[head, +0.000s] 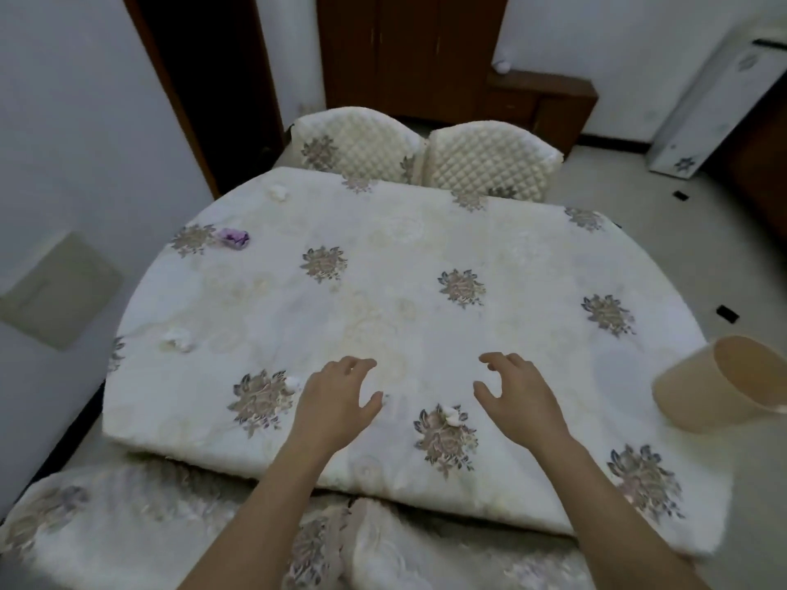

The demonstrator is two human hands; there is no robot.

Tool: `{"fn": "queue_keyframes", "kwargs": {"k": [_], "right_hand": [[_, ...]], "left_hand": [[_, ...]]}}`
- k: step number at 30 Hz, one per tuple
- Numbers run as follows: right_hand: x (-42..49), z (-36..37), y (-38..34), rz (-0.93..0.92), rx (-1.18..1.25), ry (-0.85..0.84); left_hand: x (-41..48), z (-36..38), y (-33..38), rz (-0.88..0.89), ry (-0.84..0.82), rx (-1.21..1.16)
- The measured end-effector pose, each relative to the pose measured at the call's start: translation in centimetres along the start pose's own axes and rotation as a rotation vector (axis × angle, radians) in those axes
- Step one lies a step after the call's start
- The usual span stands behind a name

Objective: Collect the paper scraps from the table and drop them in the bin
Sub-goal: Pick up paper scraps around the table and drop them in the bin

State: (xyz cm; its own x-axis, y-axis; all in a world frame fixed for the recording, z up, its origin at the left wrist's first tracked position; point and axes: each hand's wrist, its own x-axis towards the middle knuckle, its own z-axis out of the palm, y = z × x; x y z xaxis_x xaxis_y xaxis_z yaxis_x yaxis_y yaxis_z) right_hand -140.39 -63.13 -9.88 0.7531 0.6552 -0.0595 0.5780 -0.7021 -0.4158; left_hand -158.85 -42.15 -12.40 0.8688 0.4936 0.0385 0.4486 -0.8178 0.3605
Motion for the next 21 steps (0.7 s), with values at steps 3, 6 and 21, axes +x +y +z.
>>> {"fn": "queue_keyframes", "kwargs": {"k": [3, 6, 21], "right_hand": [[-0.4, 2.1, 1.7, 0.078, 0.034, -0.055], [-0.5, 4.8, 2.4, 0.119, 0.070, -0.133], [1.0, 12.6, 3.5, 0.181, 0.006, -0.241]], "left_hand": [[1.4, 2.0, -1.1, 0.016, -0.120, -0.007], [2.2, 4.2, -2.2, -0.008, -0.211, -0.044], [4.3, 11.6, -5.2, -0.045, -0.198, -0.201]]}}
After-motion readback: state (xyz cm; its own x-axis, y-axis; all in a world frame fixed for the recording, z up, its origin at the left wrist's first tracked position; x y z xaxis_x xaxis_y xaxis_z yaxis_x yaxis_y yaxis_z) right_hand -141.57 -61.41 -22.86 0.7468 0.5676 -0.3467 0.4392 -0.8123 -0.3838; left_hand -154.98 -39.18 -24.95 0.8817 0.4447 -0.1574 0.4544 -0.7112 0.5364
